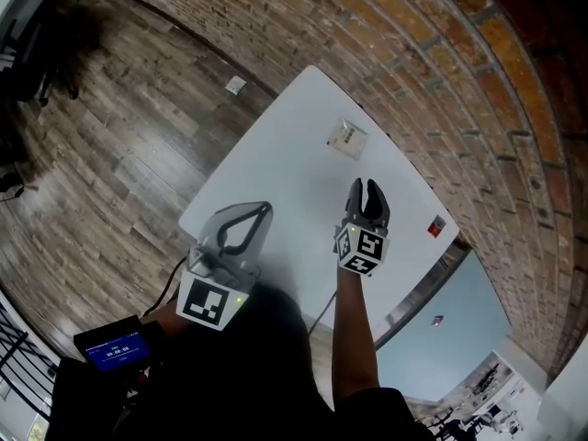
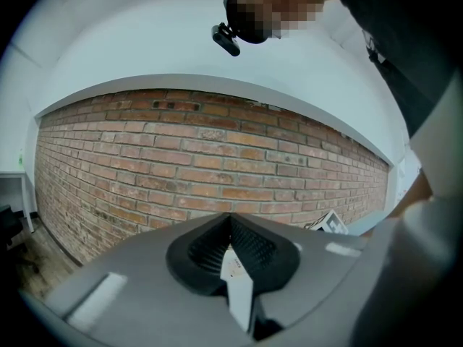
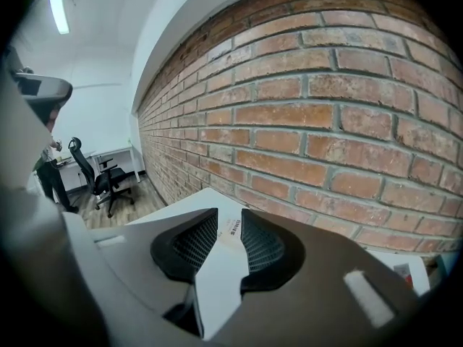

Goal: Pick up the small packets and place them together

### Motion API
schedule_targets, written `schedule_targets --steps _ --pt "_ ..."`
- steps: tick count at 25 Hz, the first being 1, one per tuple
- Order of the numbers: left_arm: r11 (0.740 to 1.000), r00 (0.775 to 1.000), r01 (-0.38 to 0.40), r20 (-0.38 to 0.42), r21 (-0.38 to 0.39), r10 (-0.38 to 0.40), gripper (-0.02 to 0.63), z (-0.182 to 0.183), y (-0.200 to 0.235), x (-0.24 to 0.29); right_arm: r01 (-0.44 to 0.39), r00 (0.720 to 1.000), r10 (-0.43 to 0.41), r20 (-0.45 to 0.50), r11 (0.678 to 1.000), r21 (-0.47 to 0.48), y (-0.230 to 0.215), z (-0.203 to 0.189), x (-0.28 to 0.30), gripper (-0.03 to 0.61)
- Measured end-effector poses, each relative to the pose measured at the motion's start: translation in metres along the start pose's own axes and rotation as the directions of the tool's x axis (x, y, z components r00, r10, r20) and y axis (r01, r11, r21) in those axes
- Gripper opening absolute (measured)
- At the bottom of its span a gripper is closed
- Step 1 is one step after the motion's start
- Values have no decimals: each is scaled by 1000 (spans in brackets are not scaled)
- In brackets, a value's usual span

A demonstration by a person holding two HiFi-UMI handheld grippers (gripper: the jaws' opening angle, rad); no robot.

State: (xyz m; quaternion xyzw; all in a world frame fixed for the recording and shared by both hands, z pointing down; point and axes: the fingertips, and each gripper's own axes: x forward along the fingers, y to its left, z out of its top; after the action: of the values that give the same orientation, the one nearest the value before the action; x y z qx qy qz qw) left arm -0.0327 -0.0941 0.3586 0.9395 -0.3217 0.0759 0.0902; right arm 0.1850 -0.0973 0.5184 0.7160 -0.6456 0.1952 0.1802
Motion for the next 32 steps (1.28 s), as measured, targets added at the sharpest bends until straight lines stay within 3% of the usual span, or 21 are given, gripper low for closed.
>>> schedule_targets --steps 13,32 --pt "1000 1000 -12 -17 -27 11 0 -6 5 -3 22 996 -19 -83 999 43 -16 -36 48 101" --pt "999 999 4 -50 -32 -6 0 -23 5 -13 23 992 -15 -124 998 61 -35 -62 89 97"
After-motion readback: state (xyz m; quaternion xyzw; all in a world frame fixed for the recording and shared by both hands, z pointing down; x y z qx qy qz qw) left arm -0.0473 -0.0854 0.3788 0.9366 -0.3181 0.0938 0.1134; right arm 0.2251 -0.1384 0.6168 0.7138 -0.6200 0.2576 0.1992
